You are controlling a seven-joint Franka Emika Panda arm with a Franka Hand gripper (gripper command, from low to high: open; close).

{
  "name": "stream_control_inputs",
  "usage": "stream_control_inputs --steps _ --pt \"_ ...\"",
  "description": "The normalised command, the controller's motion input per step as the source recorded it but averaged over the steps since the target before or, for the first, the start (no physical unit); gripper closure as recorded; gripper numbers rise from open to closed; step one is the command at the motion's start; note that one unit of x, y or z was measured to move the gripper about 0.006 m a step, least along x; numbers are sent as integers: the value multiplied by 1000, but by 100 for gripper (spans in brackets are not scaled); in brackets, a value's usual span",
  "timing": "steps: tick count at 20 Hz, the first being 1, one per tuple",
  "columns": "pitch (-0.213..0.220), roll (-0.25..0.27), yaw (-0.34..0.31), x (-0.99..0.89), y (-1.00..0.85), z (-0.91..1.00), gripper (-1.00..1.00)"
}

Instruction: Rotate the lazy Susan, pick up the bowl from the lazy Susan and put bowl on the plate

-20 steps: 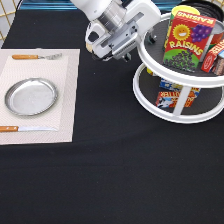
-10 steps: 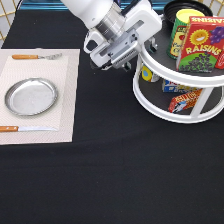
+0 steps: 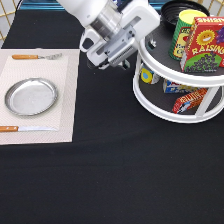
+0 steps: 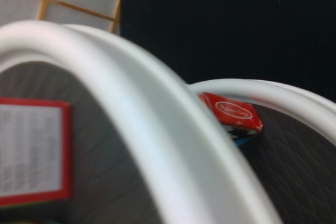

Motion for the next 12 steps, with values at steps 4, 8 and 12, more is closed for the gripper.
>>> stream_control_inputs --steps 4,8,12 --pt "-112 -131 0 -992 370 254 -100" --pt "-84 -106 0 -1000 370 31 -100" --pt "-73 -59 0 -896 160 -186 -100"
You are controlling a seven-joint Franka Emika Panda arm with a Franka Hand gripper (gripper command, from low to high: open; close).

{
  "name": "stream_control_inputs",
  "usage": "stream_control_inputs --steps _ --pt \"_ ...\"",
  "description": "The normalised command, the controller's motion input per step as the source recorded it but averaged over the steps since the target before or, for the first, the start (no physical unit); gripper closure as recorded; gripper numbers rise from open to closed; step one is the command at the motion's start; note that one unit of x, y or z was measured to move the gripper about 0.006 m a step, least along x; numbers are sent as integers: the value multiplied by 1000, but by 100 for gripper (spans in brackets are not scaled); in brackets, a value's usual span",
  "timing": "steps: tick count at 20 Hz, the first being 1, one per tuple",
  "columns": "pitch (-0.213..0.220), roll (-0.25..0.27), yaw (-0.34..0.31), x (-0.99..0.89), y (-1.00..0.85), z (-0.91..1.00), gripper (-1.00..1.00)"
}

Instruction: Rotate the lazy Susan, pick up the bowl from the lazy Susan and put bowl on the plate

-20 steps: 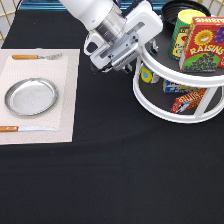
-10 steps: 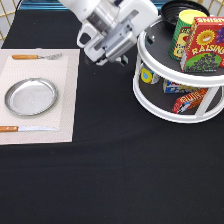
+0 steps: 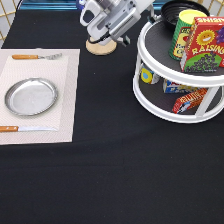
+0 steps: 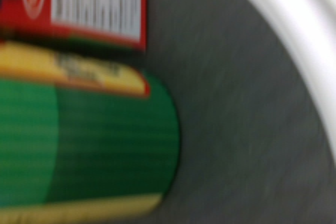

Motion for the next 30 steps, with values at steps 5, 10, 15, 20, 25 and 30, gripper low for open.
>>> stream_control_inputs --steps 5,10,15,20,25,30 --pt "-51 -52 0 -635 154 -442 -100" --pt "-25 -102 0 -196 338 -419 -100" --pt "0 -101 0 43 296 -197 -100" --pt "12 -54 0 258 17 -146 -100" --pt "42 -52 3 530 -70 -92 -100" --pt "10 -64 10 578 -194 -104 -100"
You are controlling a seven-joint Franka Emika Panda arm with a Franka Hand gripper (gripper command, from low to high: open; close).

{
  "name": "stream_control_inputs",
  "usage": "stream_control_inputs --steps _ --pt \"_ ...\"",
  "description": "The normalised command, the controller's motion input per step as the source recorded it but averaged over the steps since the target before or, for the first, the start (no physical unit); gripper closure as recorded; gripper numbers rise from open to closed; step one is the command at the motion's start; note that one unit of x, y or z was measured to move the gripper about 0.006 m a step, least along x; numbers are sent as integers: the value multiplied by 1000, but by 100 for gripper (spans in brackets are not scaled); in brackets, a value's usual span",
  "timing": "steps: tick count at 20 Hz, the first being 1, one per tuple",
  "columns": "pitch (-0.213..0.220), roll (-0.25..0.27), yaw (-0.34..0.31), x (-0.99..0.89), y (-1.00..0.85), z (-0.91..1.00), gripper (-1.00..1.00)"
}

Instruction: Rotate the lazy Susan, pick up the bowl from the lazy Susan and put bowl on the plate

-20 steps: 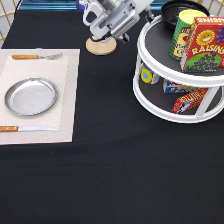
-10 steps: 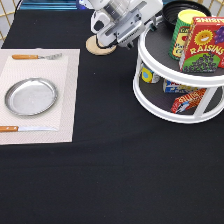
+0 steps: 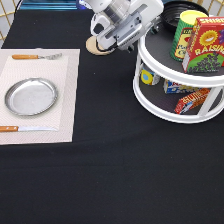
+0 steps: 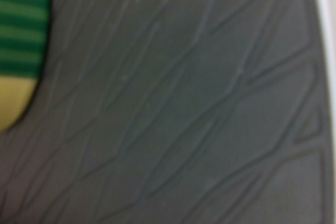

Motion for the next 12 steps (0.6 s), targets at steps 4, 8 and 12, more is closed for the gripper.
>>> stream_control_inputs --steps 4,8,12 --pt "5 -52 49 734 -234 -4 -100" --pt "1 -45 100 771 -222 67 -100" --pt "0 -47 124 726 -169 20 -100"
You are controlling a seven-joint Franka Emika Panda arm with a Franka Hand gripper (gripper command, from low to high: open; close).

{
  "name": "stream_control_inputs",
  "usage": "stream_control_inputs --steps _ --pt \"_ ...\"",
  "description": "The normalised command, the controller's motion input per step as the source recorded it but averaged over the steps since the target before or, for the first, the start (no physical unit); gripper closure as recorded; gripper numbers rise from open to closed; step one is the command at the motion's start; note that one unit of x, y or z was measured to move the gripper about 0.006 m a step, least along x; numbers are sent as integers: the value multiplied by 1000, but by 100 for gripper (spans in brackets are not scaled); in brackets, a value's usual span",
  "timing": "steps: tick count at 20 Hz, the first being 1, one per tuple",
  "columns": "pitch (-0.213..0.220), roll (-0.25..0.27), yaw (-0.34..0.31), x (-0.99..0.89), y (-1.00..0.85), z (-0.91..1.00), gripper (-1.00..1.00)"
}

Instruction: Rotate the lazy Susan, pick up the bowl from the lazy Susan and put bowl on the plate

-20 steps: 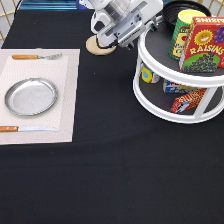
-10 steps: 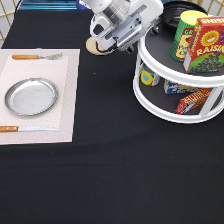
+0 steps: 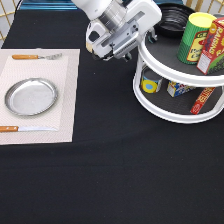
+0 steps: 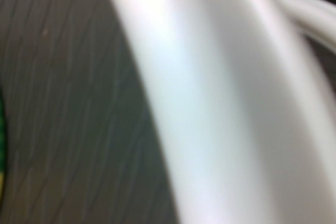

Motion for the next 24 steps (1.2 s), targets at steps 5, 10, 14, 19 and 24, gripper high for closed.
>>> stream_control_inputs --steps 5,10,14,19,24 --pt "0 -40 152 667 -73 21 -100" --pt "0 -45 182 617 0 107 -100" --pt "-5 -20 157 424 -131 201 -100" --pt "-94 -57 110 -98 -332 788 -100" --pt "-112 -181 74 -350 -41 991 -100"
